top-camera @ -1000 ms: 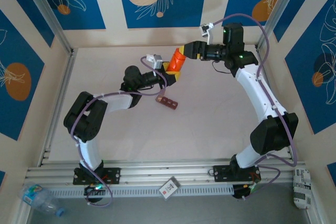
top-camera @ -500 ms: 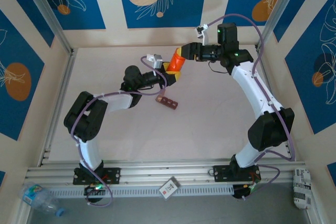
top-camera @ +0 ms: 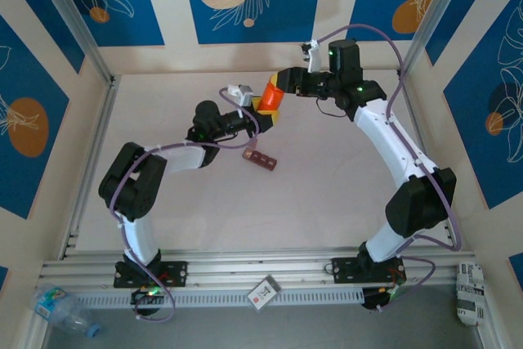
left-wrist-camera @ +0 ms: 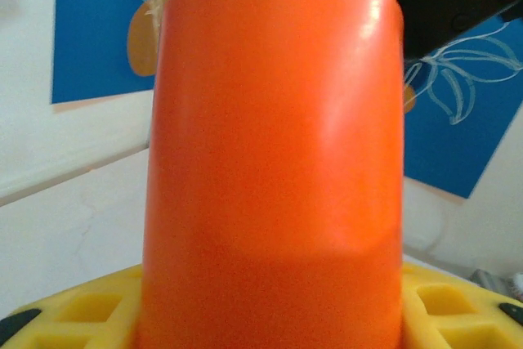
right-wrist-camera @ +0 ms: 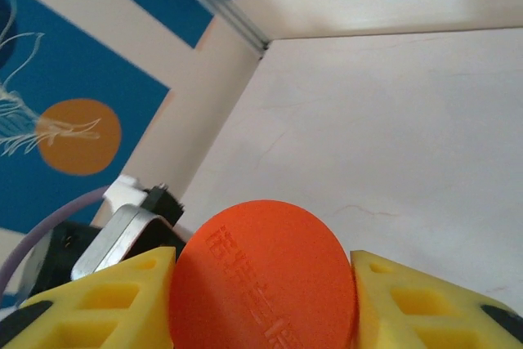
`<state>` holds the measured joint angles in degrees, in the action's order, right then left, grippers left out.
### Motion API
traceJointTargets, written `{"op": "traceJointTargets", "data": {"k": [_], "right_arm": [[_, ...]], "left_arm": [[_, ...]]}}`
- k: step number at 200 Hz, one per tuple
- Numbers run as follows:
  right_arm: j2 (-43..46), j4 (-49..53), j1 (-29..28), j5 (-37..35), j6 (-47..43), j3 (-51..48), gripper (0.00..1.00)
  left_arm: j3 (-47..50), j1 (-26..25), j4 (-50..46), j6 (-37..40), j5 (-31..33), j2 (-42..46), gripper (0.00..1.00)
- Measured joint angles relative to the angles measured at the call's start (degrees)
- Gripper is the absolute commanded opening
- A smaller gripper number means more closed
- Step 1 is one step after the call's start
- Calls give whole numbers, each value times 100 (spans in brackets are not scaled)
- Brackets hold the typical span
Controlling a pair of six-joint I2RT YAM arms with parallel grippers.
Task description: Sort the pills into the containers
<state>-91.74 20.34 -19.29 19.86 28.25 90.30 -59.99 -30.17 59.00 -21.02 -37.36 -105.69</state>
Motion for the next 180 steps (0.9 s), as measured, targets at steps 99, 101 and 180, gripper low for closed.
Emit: {"op": "traceJointTargets", "data": {"k": [99, 101, 180], "right_arm": [[356, -466, -525, -1902, 1005, -669, 44], [356, -466, -525, -1902, 1008, -669, 44], [343, 68, -111, -1178, 977, -313, 80]], "left_arm": [[70, -426, -1073, 1263, 1563, 280, 0], [70, -428, -1073, 1263, 1565, 280, 0], [68, -518, -807, 1244, 1499, 278, 0]]}}
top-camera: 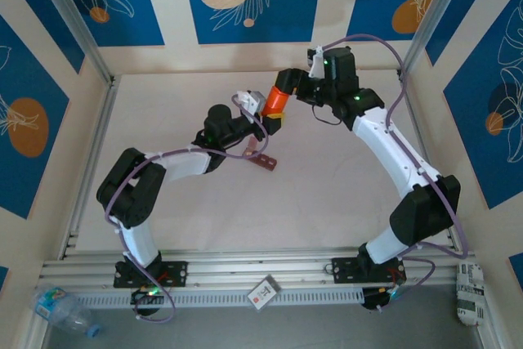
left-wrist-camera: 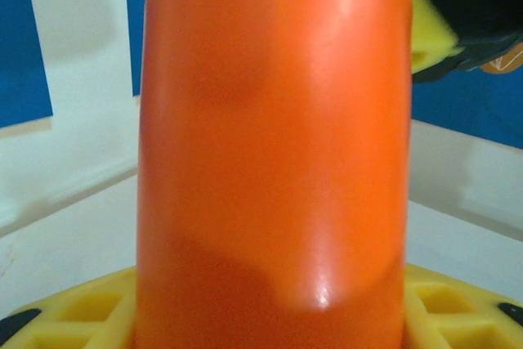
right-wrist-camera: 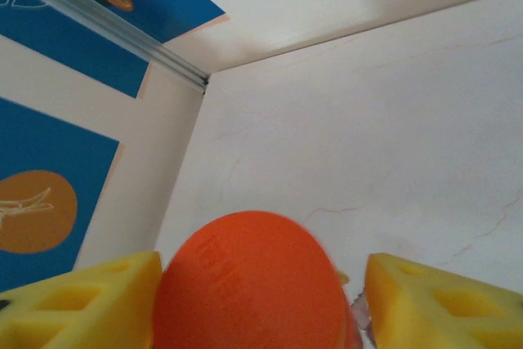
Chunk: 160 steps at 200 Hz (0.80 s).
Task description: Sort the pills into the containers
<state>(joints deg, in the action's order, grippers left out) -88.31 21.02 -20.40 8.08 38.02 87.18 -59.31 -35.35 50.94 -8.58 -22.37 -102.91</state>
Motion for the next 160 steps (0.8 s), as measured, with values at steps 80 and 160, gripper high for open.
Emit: {"op": "traceJointTargets", "data": {"k": [80, 160], "right_arm": [[382, -101, 758, 1381, -632, -2, 87], [31, 35, 1095, 2809, -1493, 286, 86]], "left_arm": [[-15, 90, 455, -435, -612, -9, 0], [-345, 385, 994, -1473, -1825, -271, 0]]}}
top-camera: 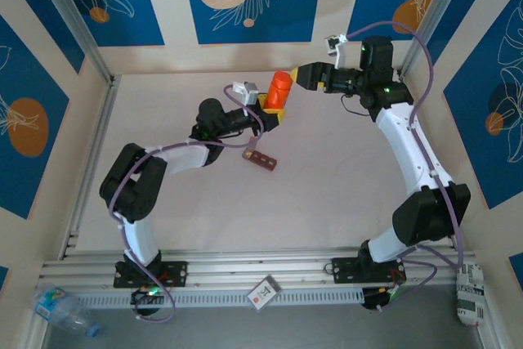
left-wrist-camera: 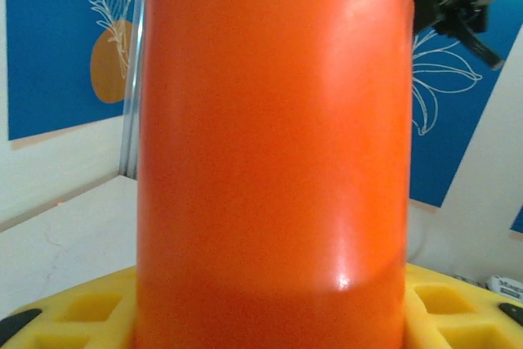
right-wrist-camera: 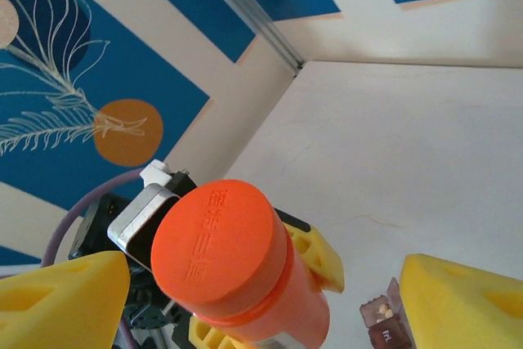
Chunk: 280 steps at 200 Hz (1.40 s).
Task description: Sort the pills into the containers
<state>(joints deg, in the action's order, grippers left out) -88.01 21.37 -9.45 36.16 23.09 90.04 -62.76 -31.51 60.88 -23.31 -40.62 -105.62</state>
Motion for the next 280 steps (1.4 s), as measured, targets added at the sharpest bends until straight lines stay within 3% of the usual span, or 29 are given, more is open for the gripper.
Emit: {"op": "traceJointTargets", "data": {"k": [107, 161, 195, 242, 280], "right_arm": [[-343, 363, -334, 181, -295, 315, 76], [-372, 356, -400, 179, -343, 334, 54], [-372, 350, -435, 83, -330, 334, 49], [-361, 138, -625, -590, -116, 179, 47], [-236, -337, -949, -1589, 254, -273, 47]], "left_arm": [[-85, 2, 50, -343, -354, -66, 0], [-94, 2, 66, -404, -398, -114, 0], [-136, 2, 28, -402, -396, -140, 0], [-155, 26, -374, -81, -208, -136, 0], [-79, -68, -1224, 699, 520, 44, 0]]}}
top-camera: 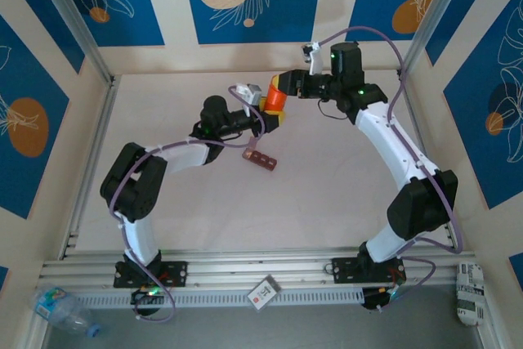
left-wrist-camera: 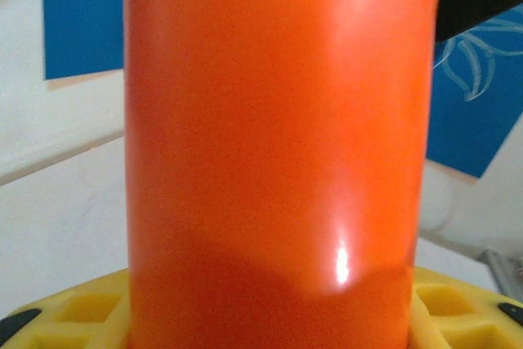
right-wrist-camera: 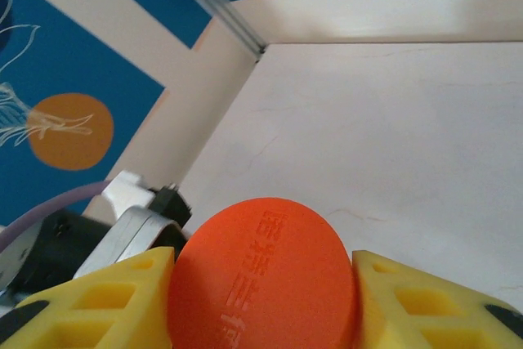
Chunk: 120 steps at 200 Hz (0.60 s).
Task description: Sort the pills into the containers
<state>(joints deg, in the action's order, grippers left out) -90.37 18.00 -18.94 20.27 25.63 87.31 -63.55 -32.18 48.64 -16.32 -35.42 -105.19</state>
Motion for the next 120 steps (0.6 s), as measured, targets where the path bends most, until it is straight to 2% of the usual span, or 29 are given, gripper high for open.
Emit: {"op": "traceJointTargets", "data": {"k": [25, 53, 100, 120], "right_arm": [[229, -402, -249, -658, 251, -431, 47], [356, -671, -391, -1110, 442, -693, 47], [356, -697, -439, -1303, 501, -713, 48], [356, -678, -424, -1283, 522, -695, 52]], "left_arm": [[166, -153, -396, 476, 678, 221, 0], [208, -260, -616, 782, 1147, 291, 0], [208, -289, -651, 940, 1388, 293, 0], [208, -299, -645, 940, 1408, 293, 0]]}}
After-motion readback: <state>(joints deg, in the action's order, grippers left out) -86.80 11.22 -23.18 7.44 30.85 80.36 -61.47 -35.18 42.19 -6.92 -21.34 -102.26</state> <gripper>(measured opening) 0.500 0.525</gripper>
